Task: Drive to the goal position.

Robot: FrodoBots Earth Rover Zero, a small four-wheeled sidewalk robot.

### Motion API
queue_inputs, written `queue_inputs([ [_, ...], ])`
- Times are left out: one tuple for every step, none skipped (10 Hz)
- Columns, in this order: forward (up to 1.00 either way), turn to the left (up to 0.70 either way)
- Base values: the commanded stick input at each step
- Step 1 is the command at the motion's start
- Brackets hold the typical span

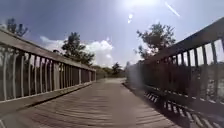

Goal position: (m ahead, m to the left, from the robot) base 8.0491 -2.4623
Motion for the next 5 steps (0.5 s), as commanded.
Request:
queue_inputs([
  [0.45, 0.02],
  [0.45, 0.02],
  [0.45, 0.02],
  [0.45, 0.02],
  [0.45, 0.02],
])
